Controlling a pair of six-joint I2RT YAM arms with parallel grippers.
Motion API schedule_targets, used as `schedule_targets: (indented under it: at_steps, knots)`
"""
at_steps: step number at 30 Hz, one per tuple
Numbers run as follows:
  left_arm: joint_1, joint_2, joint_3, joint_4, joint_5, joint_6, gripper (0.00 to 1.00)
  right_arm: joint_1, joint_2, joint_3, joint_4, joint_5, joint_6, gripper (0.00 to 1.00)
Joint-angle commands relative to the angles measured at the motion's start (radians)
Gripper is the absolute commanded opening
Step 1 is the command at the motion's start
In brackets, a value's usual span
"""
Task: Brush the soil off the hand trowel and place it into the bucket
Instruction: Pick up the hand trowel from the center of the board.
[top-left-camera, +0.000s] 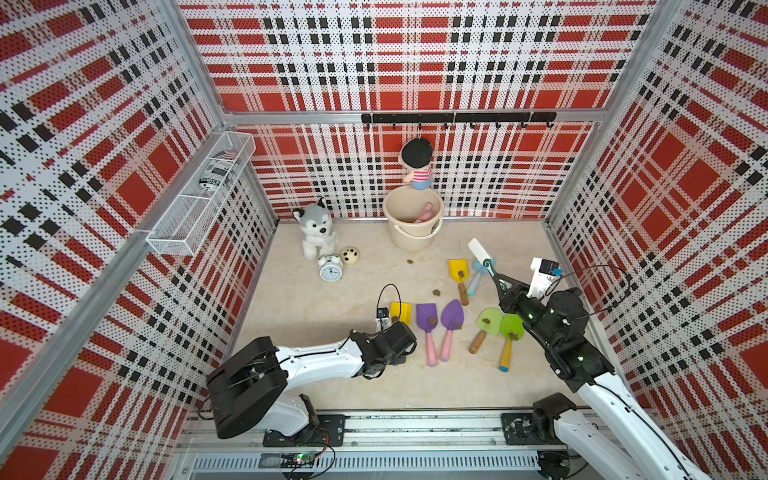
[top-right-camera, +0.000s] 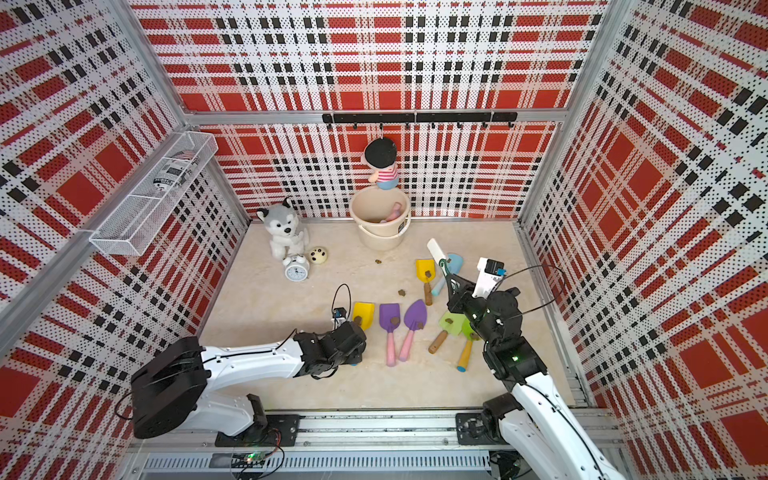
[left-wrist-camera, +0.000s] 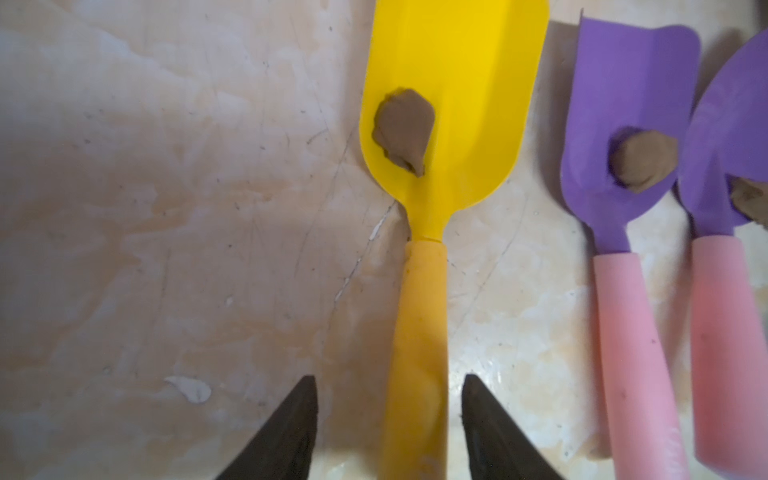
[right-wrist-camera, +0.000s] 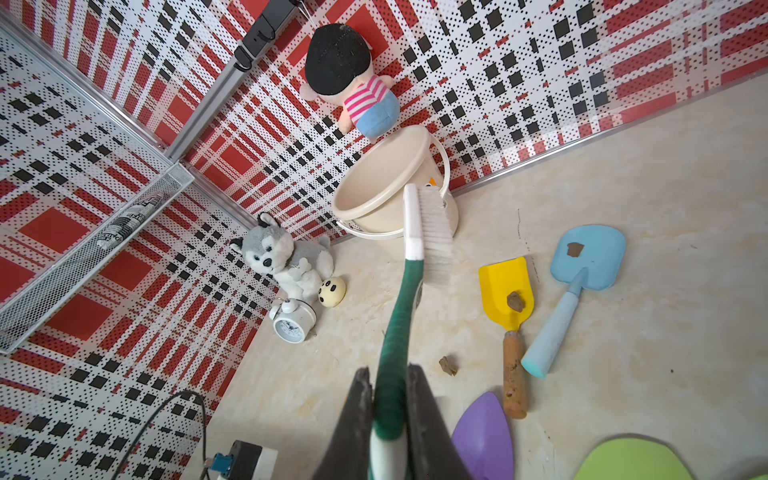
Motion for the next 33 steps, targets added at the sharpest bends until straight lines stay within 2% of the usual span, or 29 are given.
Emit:
schedule_targets:
  at_steps: [1,6,9,16,20,23,29,33]
  knots:
    - [-0.018,0.033,0.006,0.022,0.004,0.017,0.58,-0.005,-0.021,0.039,0.001,0.009,-0.005,0.00]
    - [-0.042,0.063,0.011,-0.007,-0.001,0.006,0.52,-0.006,-0.030,0.038,-0.006,0.018,-0.007,0.00]
    - [-0.052,0.065,0.012,-0.026,-0.006,0.000,0.44,-0.006,-0.024,0.035,-0.001,0.016,0.000,0.00]
    - [-0.054,0.024,0.026,-0.054,0.004,0.012,0.35,-0.006,0.000,0.037,0.017,0.004,0.015,0.00]
    - [-0.044,-0.005,0.067,-0.095,0.025,0.039,0.24,-0.005,0.012,0.037,0.019,-0.003,0.026,0.00]
    - [-0.020,-0.029,0.103,-0.129,0.075,0.084,0.10,-0.005,0.019,0.034,0.019,-0.006,0.038,0.00]
    - [0.080,-0.088,0.205,-0.269,0.209,0.226,0.09,-0.005,0.030,0.035,0.010,-0.079,0.043,0.00]
    - [0.152,-0.111,0.302,-0.367,0.285,0.331,0.01,-0.006,0.043,0.025,0.046,-0.203,0.040,0.00]
